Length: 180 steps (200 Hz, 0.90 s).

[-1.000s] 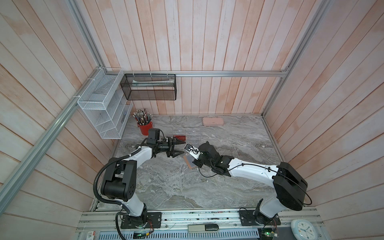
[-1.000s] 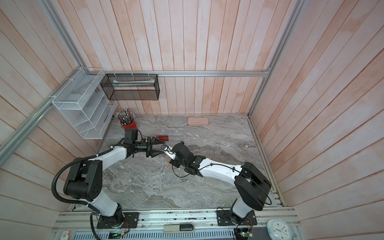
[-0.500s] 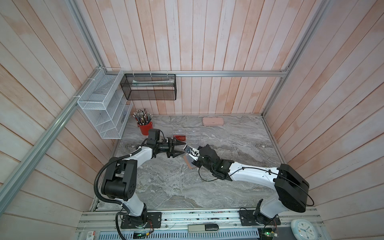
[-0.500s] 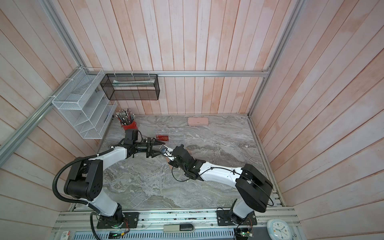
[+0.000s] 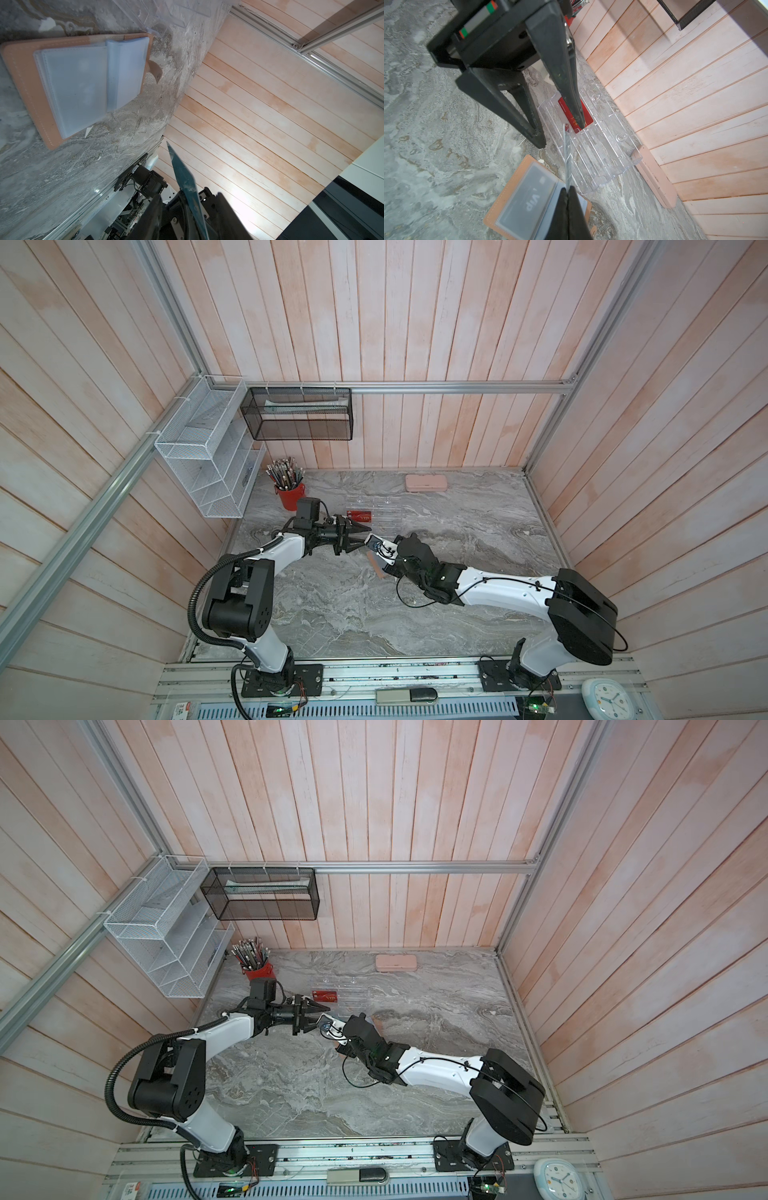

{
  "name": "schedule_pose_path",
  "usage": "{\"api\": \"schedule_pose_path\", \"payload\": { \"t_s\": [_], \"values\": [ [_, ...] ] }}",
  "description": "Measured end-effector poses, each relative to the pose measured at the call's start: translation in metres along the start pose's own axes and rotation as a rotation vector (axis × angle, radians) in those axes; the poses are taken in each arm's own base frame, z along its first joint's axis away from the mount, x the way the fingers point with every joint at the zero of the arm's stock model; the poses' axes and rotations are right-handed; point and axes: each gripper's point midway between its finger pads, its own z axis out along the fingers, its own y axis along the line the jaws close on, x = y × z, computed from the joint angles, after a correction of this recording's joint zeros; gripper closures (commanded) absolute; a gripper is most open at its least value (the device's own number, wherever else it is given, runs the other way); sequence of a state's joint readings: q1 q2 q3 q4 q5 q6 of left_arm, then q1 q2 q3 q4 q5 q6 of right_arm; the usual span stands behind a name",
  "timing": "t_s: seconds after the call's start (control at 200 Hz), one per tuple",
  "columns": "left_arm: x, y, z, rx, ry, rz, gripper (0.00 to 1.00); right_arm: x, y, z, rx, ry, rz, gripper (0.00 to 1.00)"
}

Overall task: Take the credit cards out of the card holder
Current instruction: Take out the credit card from the card slot.

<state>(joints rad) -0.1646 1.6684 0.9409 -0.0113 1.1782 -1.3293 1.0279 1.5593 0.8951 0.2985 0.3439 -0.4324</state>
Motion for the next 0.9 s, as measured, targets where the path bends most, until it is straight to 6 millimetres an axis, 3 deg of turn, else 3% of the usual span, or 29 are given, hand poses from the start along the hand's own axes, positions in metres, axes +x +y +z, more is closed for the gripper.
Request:
{"api": "schedule_pose_path", "payload": {
  "t_s": [0.07,0.64,0.795,0.9],
  "values": [
    [0.0001,0.0000,0.0000,0.000,0.000,0.002,0.65,-0.0006,0.0008,-0.0002,-0.001,-0.002,-0.006,1.00],
    [0.0007,0.0025,0.0000,-0.007,0.002,0.011,0.76,-0.0020,0.0041,-0.0015,0.004,0.000,-0.032,1.00],
    [0.0011,0.0036,0.0000,-0.010,0.003,0.010,0.86,0.0015,0.0077,0.0011,0.000,0.010,-0.038,1.00],
    [0.0013,0.0043,0.0000,-0.012,0.004,0.014,0.86,0.0041,0.0095,0.0030,-0.003,0.017,-0.043,1.00]
  ]
}}
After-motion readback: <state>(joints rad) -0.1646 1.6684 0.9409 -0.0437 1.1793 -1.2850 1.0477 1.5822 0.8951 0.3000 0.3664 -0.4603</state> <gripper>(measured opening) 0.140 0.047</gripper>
